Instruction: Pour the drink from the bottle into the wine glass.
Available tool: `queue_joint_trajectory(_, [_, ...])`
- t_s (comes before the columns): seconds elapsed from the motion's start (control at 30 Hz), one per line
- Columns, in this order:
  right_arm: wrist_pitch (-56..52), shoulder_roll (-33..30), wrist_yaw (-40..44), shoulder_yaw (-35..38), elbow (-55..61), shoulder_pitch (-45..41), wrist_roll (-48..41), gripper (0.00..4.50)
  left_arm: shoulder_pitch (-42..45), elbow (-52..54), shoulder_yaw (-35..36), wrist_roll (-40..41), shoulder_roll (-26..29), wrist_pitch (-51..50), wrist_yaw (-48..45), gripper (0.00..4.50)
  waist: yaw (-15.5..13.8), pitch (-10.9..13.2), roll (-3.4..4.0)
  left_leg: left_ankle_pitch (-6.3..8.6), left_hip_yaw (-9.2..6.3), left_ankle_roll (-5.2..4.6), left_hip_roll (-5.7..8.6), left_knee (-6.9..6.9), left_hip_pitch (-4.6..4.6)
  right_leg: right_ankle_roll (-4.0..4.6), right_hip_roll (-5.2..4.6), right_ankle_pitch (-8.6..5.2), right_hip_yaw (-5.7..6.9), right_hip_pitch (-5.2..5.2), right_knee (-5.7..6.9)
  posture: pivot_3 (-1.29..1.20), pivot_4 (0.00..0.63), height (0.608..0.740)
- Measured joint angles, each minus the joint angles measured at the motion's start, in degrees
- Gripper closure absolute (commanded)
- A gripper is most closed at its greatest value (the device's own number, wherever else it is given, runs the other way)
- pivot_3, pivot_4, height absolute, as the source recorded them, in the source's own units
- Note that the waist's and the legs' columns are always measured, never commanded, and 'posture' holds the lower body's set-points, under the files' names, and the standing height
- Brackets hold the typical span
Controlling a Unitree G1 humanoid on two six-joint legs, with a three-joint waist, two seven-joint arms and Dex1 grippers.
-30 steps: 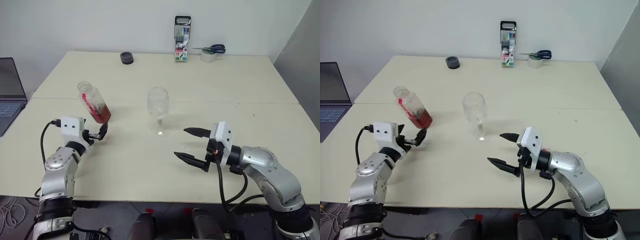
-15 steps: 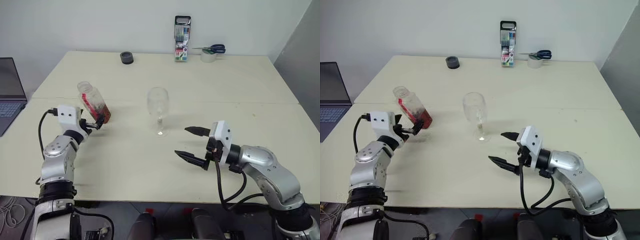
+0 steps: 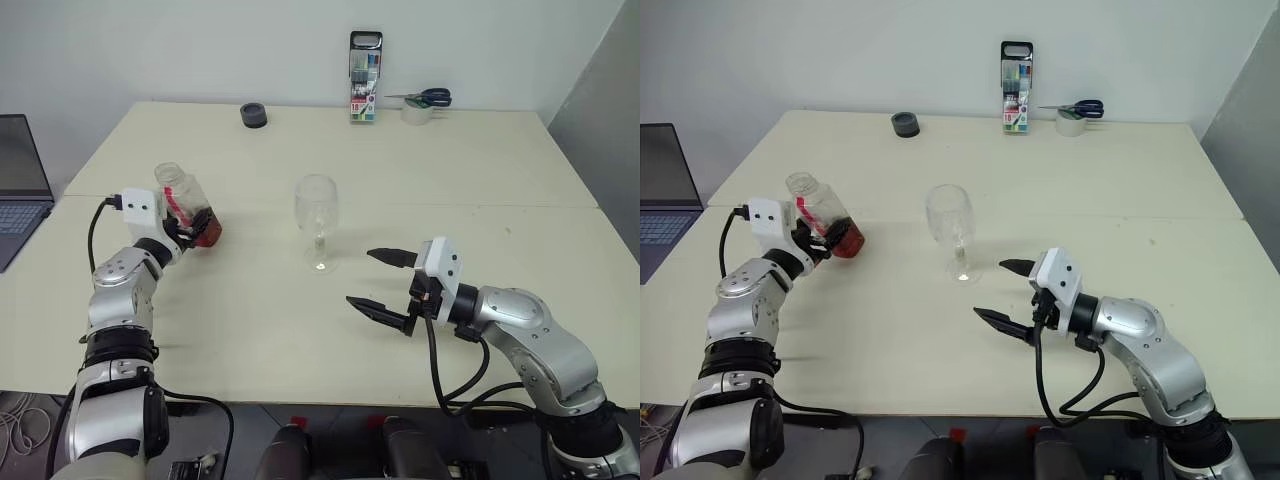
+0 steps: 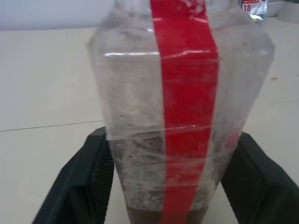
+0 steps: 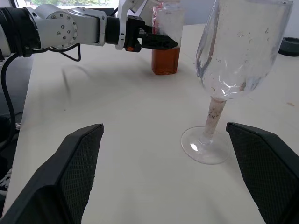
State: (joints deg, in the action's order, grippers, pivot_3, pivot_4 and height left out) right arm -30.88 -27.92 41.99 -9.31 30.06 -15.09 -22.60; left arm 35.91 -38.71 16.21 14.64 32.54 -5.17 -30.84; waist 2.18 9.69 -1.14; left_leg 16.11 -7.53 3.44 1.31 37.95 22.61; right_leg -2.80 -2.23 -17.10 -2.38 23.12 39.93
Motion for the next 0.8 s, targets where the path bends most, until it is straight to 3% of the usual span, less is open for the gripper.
queue_joint_trajectory(0.1, [0.0, 0.0, -0.4, 0.0, 0.0, -0.1, 0.2, 0.00, 0.5, -0.9, -0.2, -0.2, 0.0, 0.4, -0.3, 2.80, 0.0, 0.0, 0.00, 0.00, -0.02, 0.00, 0.01, 0.00, 0.01, 0.00, 0.00, 0.00, 0.00, 0.00, 0.00, 0.00, 0.150, 0.740])
queue_joint_trajectory(0.27, [-0.4, -0.6, -1.2, 0.2, 0.9, 0.0, 0.6, 0.00, 0.3, 1.2, -2.1, -1.4, -0.3, 0.4, -0.8, 2.81, 0.0, 0.0, 0.00, -0.02, -0.05, 0.04, 0.02, 0.03, 0.08, 0.00, -0.01, 0.00, 0.01, 0.01, 0.00, 0.00, 0.150, 0.740])
queue_joint_trajectory(0.57, [-3.7, -0.7, -6.9, 4.4, 4.9, -3.0, -0.2, 0.00, -1.3, 22.5, -11.5, -6.7, -2.2, -0.3, -0.8, 2.81, -0.3, 0.0, -0.02, -0.12, -0.04, 0.21, 0.00, 0.05, 0.16, 0.00, 0.00, 0.00, -0.01, 0.07, -0.01, 0.00, 0.150, 0.740])
queue_joint_trajectory(0.8, [-5.7, -4.2, -3.7, 10.1, 2.6, -4.4, -5.9, 0.00, 1.3, 22.9, -16.4, -15.3, -0.9, 6.9, 0.1, 2.81, -0.3, 0.0, -0.03, -0.09, 0.05, 0.15, 0.03, 0.06, 0.20, 0.00, 0.02, 0.00, 0.00, 0.06, -0.03, 0.00, 0.150, 0.740])
